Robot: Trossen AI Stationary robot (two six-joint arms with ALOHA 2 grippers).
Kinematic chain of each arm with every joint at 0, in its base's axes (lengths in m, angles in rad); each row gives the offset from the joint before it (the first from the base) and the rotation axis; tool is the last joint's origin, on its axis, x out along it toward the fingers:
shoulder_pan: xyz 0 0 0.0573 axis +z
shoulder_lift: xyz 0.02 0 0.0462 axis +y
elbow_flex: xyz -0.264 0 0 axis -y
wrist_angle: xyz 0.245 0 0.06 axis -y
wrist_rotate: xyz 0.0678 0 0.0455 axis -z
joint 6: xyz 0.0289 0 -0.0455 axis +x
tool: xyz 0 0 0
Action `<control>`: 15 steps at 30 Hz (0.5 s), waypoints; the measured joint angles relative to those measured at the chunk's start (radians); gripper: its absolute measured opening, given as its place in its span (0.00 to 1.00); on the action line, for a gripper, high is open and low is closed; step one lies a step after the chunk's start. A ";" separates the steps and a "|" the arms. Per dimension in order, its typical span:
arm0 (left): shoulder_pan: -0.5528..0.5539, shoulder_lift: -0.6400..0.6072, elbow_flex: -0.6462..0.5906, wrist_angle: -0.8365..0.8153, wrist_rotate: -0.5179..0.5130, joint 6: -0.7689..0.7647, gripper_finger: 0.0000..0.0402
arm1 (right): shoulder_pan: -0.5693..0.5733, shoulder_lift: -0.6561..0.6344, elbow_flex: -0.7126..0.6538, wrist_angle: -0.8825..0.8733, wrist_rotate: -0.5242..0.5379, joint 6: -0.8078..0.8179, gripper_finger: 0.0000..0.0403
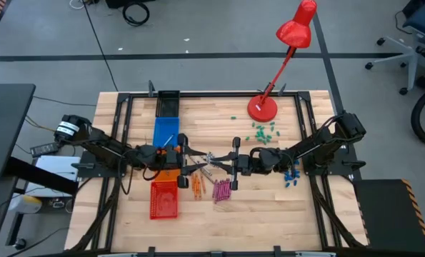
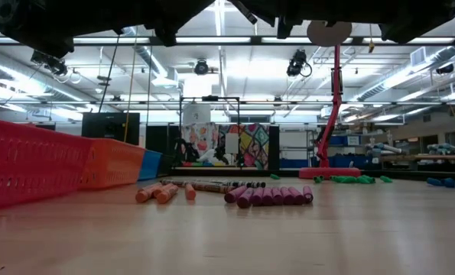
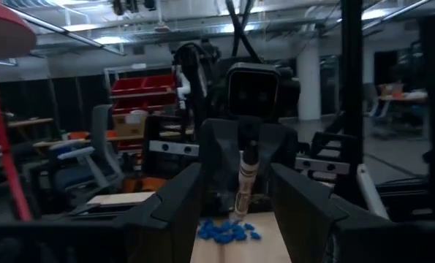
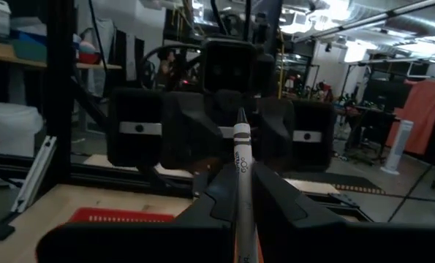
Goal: Sort crayons
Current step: Put the black crayon into the blue bin
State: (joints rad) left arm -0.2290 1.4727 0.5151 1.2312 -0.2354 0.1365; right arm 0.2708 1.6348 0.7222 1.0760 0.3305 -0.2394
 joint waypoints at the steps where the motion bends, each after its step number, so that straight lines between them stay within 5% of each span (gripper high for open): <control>1: 0.005 0.000 0.006 -0.001 0.020 -0.009 0.43 | -0.003 0.000 0.000 0.000 -0.009 0.000 0.09; 15: 0.019 0.041 0.072 -0.018 0.075 0.014 0.43 | -0.006 0.000 0.000 0.009 -0.019 0.000 0.09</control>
State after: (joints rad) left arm -0.2104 1.5134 0.5870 1.2133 -0.1600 0.1510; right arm 0.2648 1.6348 0.7223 1.0854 0.3115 -0.2390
